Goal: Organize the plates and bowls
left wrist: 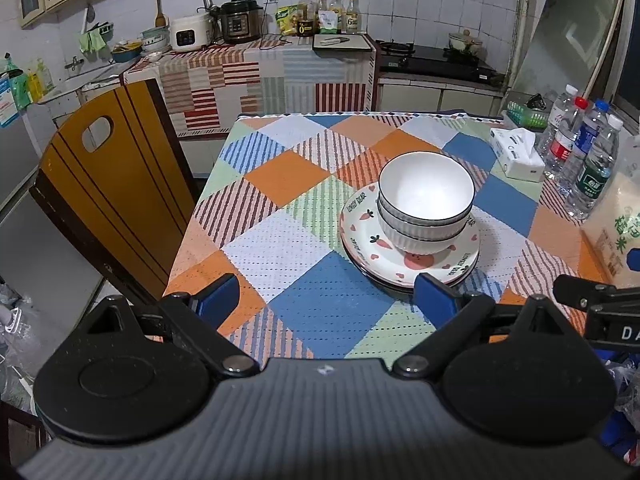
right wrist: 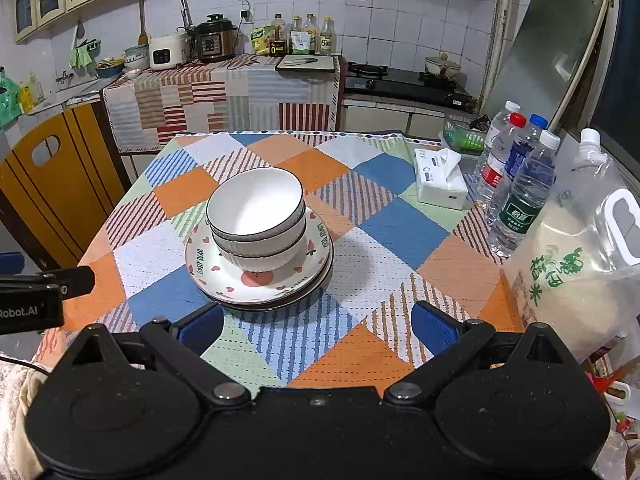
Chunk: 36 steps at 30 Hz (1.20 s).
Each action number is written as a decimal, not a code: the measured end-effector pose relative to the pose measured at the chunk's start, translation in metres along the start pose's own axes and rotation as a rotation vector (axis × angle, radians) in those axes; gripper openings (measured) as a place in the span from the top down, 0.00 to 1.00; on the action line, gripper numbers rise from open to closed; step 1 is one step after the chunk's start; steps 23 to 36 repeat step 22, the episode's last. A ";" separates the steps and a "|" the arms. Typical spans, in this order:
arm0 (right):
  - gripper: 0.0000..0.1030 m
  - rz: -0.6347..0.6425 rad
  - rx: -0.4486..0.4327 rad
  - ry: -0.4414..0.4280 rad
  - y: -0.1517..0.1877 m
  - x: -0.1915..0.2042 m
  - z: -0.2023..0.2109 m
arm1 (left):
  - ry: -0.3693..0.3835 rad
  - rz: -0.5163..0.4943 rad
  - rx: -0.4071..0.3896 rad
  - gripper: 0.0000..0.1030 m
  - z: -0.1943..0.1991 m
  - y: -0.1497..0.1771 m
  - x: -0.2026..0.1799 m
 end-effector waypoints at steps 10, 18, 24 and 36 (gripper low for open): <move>0.02 -0.009 0.001 0.001 0.001 -0.003 -0.001 | -0.010 -0.013 -0.019 0.08 0.004 -0.001 -0.005; 0.02 -0.014 0.008 0.014 0.002 -0.006 -0.003 | 0.001 -0.003 -0.027 0.08 0.005 -0.001 -0.004; 0.02 -0.011 0.010 0.019 0.003 -0.006 -0.003 | -0.004 -0.002 -0.028 0.08 0.007 0.000 -0.004; 0.02 -0.011 0.010 0.019 0.003 -0.006 -0.003 | -0.004 -0.002 -0.028 0.08 0.007 0.000 -0.004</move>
Point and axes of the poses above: each gripper's, at about its wrist camera, not at the fingertips, and z roughly against the way its jaws point, x to its left, y to its underside, the point moved 8 cm from there along -z, roughly the way its jaws point, and after that the axes turned 14 degrees about x, right-handed, at the moved point
